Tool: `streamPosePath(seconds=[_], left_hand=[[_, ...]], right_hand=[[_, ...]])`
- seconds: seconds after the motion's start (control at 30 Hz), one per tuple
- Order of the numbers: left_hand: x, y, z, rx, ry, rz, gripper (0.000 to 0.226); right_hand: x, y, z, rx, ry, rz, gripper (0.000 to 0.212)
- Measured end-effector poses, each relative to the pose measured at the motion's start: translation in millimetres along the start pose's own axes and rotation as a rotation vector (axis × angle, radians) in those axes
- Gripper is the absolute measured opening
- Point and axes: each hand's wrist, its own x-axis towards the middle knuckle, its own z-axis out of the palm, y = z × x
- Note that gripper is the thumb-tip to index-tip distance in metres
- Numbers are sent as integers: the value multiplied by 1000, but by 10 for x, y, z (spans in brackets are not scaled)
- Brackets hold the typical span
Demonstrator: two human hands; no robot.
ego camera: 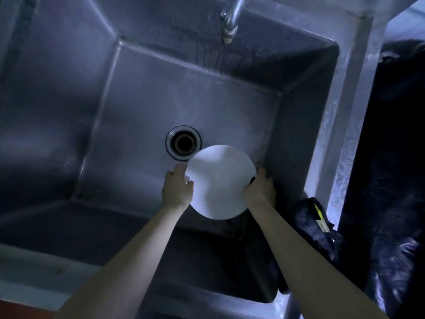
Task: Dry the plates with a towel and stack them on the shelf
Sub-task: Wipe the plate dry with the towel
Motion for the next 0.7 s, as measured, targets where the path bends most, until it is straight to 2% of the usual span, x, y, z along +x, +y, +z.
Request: streamPosePath(seconds=[0.17, 0.27, 0.37, 0.5, 0.6, 0.7], left_hand=[[-3, -23, -29, -56, -73, -20, 44], [-14, -33, -83, -109, -96, -22, 47], [-46, 21, -207, -252, -79, -12, 47], [-151, 177, -520, -430, -118, 37, 48], [-283, 332, -791, -612, -170, 62, 49], [-446, 534, -995, -787, -130, 112, 47]], right_hand=[[0, 15, -41, 27, -28, 23, 41], [-34, 23, -75, 105, 1, -2, 42], [-97, -9, -168, 231, 21, -53, 41], [-232, -24, -374, 474, 70, -157, 25], [-384, -71, -619, 552, 137, -218, 26], [-573, -129, -876, 628, 179, -277, 27]])
